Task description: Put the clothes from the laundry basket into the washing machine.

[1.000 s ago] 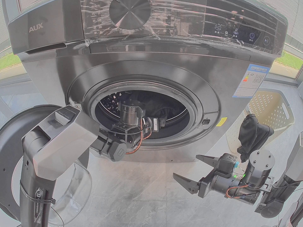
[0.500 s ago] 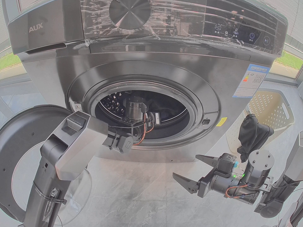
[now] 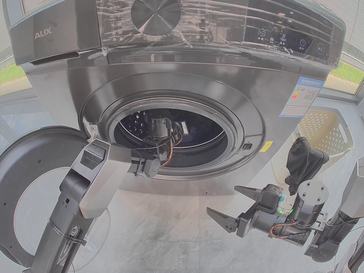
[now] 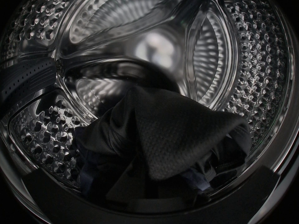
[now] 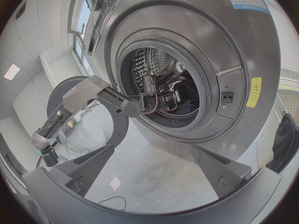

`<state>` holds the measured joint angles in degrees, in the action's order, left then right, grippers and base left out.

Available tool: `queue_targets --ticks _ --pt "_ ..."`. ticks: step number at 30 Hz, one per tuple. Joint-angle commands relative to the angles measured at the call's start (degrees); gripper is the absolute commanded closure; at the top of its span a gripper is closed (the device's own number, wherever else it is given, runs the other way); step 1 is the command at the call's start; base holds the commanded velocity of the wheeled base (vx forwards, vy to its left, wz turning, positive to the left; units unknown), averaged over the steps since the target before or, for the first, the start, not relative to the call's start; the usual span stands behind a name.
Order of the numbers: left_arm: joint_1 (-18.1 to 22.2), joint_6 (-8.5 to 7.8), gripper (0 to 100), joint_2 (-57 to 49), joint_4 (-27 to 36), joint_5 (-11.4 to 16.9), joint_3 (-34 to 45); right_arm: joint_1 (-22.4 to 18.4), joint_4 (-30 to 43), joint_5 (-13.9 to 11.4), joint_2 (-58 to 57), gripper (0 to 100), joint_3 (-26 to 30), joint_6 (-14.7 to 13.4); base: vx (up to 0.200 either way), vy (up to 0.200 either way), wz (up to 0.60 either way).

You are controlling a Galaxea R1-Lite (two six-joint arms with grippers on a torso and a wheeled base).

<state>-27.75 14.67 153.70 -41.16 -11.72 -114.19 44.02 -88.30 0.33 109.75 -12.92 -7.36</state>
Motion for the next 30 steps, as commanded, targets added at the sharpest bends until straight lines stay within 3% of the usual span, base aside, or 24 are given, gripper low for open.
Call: queue_targets --ticks 1,2,5,13,15,16,17,18,19,25,26,30 --pt "0.0 0.10 100 0.7 0.2 -0.1 -0.4 0.0 0.0 0.0 0.4 0 0.0 0.0 0.000 0.000 0.00" --pt "-0.2 0.10 0 0.4 0.2 -0.2 -0.4 0.0 0.0 0.0 0.4 0 0.0 0.0 0.000 0.000 0.00" --pt "-0.9 0.19 0 -2.1 0.4 -0.1 0.5 -0.1 0.0 0.0 0.3 0 0.0 0.0 0.000 0.000 0.00" --pt "-6.6 -1.22 0 -16.3 -5.3 2.6 27.5 -0.6 0.0 -0.1 -0.2 0 0.3 0.0 0.000 0.000 0.00" --pt "-7.3 -3.59 0 -17.9 -8.2 2.6 33.3 -0.6 0.0 -0.1 -0.3 0 0.4 0.1 0.000 0.000 0.00" --pt "-7.5 -6.40 0 -19.0 -10.5 2.6 37.3 -0.6 0.0 -0.1 -0.5 0 0.6 0.1 0.000 0.000 0.00" --pt "-7.6 -6.84 0 -19.2 -11.1 2.6 38.2 -0.6 0.0 -0.1 -0.6 0 0.7 0.1 0.000 0.000 0.00" --pt "-8.4 -8.69 0 -20.8 -14.3 2.6 43.0 -0.6 0.0 0.0 -0.9 0 0.8 0.1 0.000 0.000 0.00" --pt "-9.1 -9.30 0 -22.2 -15.6 2.6 45.8 -0.6 0.0 0.0 -0.9 0 0.9 0.1 0.000 0.000 0.00" --pt "-10.9 -10.71 0 -28.6 -19.2 2.8 58.6 -0.7 0.0 0.1 -1.0 0 1.1 0.0 0.000 0.000 0.00" --pt "-11.5 -11.15 0 -30.9 -21.4 3.3 63.6 -0.7 0.0 0.0 -1.3 0 1.5 0.0 0.000 0.000 0.00" --pt "-12.0 -10.45 0 -35.7 -26.3 5.7 71.5 -0.6 0.0 0.1 -2.2 0 1.9 0.0 0.000 0.000 0.00"
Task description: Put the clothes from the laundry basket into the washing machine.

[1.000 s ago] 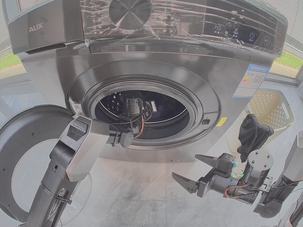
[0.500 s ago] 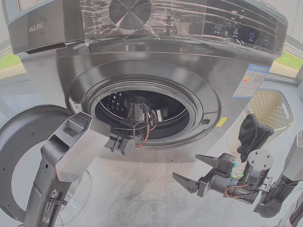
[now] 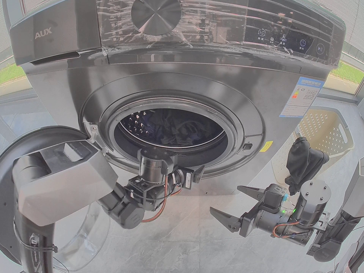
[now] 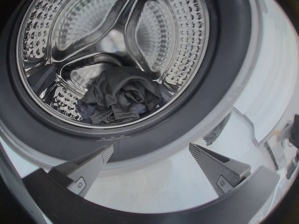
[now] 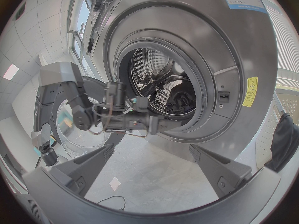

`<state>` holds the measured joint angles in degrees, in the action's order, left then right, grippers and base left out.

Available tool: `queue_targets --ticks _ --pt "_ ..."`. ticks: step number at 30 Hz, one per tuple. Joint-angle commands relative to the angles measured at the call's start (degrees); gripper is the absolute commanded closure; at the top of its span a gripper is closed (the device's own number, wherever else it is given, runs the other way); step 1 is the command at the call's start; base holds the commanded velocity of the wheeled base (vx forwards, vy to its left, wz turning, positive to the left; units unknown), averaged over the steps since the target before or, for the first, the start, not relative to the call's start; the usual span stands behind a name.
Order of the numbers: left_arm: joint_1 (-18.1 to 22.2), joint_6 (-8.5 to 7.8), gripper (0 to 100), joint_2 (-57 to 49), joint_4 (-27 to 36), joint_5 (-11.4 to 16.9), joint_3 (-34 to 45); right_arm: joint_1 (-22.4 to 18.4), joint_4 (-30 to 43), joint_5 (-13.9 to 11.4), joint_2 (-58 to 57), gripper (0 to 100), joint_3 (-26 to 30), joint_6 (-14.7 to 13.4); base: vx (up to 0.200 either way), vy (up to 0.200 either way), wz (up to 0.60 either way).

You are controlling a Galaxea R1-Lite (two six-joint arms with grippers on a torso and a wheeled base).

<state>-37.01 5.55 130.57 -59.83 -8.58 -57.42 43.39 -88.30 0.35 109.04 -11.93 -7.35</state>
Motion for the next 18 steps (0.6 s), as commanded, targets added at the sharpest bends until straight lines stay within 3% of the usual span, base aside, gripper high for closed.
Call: queue_targets --ticks 1,5,10,15,18 --pt "-3.0 -1.15 0 -14.4 -9.1 3.7 17.1 0.0 0.0 0.1 -1.7 0 1.2 0.0 0.000 0.000 0.00" --pt "-4.3 -0.19 0 -21.1 -10.8 7.2 26.4 0.6 0.0 0.3 -3.4 0 2.9 0.0 0.000 0.000 0.00" --pt "-7.3 1.31 0 -29.4 -11.4 6.9 34.0 0.4 0.0 0.3 -6.2 0 5.3 -0.6 0.000 0.000 0.00" --pt "-7.5 1.57 0 -42.5 -11.4 3.9 41.5 -0.2 0.3 7.3 -14.6 0 9.0 -2.3 0.000 0.000 0.00" --pt "-7.1 1.05 0 -47.1 -10.7 2.8 43.8 -0.6 0.8 8.8 -19.0 0 10.7 -2.4 0.000 0.000 0.00"
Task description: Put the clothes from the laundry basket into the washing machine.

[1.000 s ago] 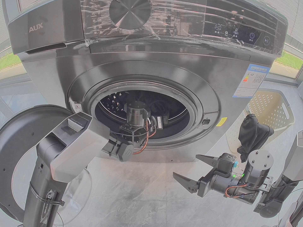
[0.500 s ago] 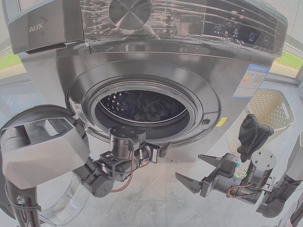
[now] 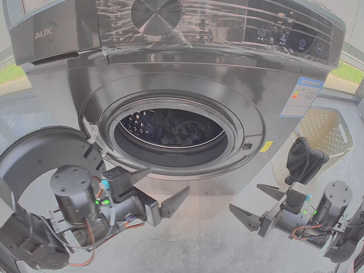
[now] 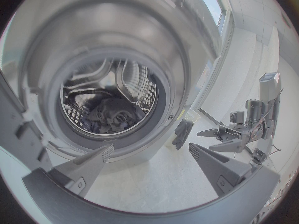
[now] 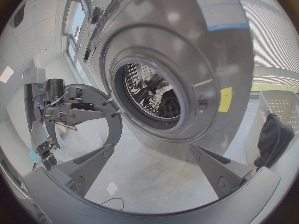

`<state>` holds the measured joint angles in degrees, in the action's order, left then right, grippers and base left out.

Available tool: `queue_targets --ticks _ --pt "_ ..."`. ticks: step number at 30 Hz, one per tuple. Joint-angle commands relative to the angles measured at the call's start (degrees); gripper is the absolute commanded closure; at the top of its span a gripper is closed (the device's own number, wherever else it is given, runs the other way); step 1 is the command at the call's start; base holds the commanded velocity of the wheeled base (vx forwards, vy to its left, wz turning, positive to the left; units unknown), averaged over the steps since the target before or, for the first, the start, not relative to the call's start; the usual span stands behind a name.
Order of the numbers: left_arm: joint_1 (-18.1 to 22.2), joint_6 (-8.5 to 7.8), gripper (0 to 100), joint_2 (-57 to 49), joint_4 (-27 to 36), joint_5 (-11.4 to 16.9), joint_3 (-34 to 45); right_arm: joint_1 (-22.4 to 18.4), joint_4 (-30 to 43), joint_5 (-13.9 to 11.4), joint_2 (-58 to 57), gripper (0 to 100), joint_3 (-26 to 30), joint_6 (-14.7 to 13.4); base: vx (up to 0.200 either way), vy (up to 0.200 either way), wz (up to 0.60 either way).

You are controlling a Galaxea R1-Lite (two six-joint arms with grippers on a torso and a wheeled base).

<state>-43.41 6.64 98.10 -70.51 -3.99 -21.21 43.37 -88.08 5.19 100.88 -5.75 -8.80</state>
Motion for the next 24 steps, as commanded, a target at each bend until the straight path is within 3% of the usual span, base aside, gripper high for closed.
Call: queue_targets --ticks 1,4,7,10,14,16,17,18,23,24 --pt "-0.4 -1.37 0 -17.9 0.2 -2.8 9.8 -2.1 1.5 5.0 -13.9 0 5.8 -1.3 0.000 0.000 0.00" --pt "1.4 -4.36 0 -22.4 0.8 -3.7 12.2 -7.3 4.2 6.7 -18.3 0 5.8 -1.4 0.000 0.000 0.00" --pt "3.9 -5.06 0 -27.0 1.5 -3.7 14.9 -12.6 6.5 6.4 -23.3 0 5.8 0.3 -0.067 0.000 0.00" --pt "6.0 -4.97 0 -32.0 3.1 -3.6 17.1 -15.1 13.3 6.4 -29.9 0 5.8 2.0 -0.200 0.000 0.00" --pt "8.1 -4.53 0 -38.8 6.9 -3.5 19.5 -16.6 27.7 6.2 -41.0 0 5.8 4.1 -0.100 0.000 0.00" --pt "8.5 -4.53 0 -39.5 7.4 -3.4 19.6 -17.0 29.0 6.3 -41.9 0 5.8 4.1 0.000 0.000 0.00" --pt "10.7 -4.45 0 -44.3 10.7 -2.8 21.2 -21.8 34.7 6.1 -45.7 0 5.8 4.0 0.000 0.000 0.00" --pt "11.3 -4.36 0 -46.0 12.7 -2.7 21.2 -23.4 36.2 6.1 -47.4 0 5.8 4.1 0.000 0.000 0.00" --pt "14.7 -3.66 0 -55.0 22.9 -2.2 21.1 -27.1 46.9 6.1 -60.2 0 5.8 5.7 -0.120 0.000 0.00" --pt "15.5 -2.51 0 -57.7 26.5 -1.6 21.1 -28.1 52.0 6.1 -65.9 0 5.8 6.7 0.000 0.000 0.00"
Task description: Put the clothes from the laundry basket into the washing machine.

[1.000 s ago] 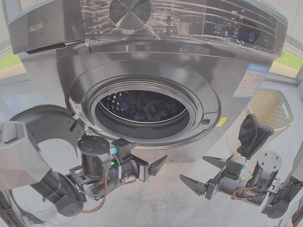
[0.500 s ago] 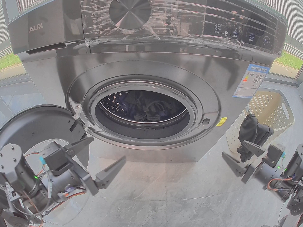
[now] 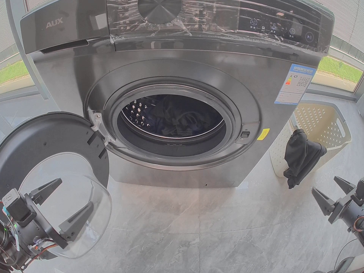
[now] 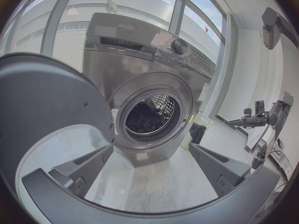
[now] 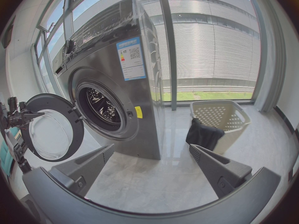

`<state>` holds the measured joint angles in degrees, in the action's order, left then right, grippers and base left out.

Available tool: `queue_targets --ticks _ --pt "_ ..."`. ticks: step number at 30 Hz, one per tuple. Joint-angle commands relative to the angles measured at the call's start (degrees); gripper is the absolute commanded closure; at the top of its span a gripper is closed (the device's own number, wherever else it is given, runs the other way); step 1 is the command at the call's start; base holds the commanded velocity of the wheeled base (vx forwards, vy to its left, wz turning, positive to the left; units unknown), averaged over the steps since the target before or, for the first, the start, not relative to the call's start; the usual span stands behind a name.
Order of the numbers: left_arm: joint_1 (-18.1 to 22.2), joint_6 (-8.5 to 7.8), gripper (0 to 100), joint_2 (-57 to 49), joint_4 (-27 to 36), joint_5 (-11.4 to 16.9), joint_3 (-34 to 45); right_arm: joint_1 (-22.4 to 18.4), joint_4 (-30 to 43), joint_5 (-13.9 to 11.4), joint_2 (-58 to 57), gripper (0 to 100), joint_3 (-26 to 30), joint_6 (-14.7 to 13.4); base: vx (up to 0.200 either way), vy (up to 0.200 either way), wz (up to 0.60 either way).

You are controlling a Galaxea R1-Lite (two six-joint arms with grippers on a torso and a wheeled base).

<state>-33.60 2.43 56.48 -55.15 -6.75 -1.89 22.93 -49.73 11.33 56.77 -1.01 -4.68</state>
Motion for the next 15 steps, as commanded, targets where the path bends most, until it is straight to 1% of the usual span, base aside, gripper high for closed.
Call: queue_targets --ticks 1,2,3,4,5,6,8,9,10,11,12,14,15 --pt "6.3 2.23 0 -17.5 12.8 1.4 1.8 -8.0 16.8 -0.1 -24.7 0 1.0 2.7 -0.200 0.000 0.00" --pt "7.0 2.76 0 -19.4 14.5 1.7 1.8 -8.3 20.5 -0.3 -27.9 0 1.0 2.8 -0.200 0.000 0.00" --pt "7.5 2.94 0 -20.8 15.7 1.9 1.8 -8.5 23.5 -0.5 -30.7 0 0.9 2.8 -0.200 0.000 0.00" --pt "7.7 3.02 0 -21.2 16.1 2.0 1.9 -8.5 24.5 -0.6 -31.5 0 0.9 2.8 -0.200 0.000 0.00" --pt "8.4 3.55 0 -24.0 18.9 2.8 1.9 -8.7 29.1 -1.2 -36.6 0 0.7 2.8 -0.200 0.000 0.00" --pt "8.4 3.64 0 -24.1 19.1 2.8 1.9 -8.7 29.4 -1.3 -37.0 0 0.7 2.8 -0.200 0.000 0.00" --pt "10.0 4.43 0 -29.6 24.3 3.9 1.9 -10.0 34.7 -1.7 -42.9 0 0.0 2.8 0.000 0.000 0.00" --pt "10.0 4.43 0 -29.8 24.7 3.9 1.9 -10.1 35.0 -1.7 -43.1 0 0.0 2.8 0.000 0.000 0.00" --pt "11.1 4.43 0 -33.1 28.4 4.9 1.9 -11.0 37.4 -1.7 -45.7 0 0.0 2.8 -0.200 0.000 0.00" --pt "11.3 4.52 0 -33.6 29.0 5.1 1.9 -11.1 37.8 -1.7 -46.1 0 0.0 2.8 -0.200 0.000 0.00" --pt "13.0 4.61 0 -36.6 32.7 5.9 1.9 -11.9 40.0 -1.9 -48.2 0 0.6 2.8 -0.200 0.000 0.00" --pt "15.6 5.13 0 -41.7 38.5 6.8 1.9 -13.2 44.5 -2.4 -51.4 0 1.0 2.7 0.000 0.000 0.00" --pt "16.5 5.13 0 -44.4 41.0 7.5 1.9 -13.4 46.2 -2.5 -51.9 0 1.0 2.2 0.000 0.000 0.00"
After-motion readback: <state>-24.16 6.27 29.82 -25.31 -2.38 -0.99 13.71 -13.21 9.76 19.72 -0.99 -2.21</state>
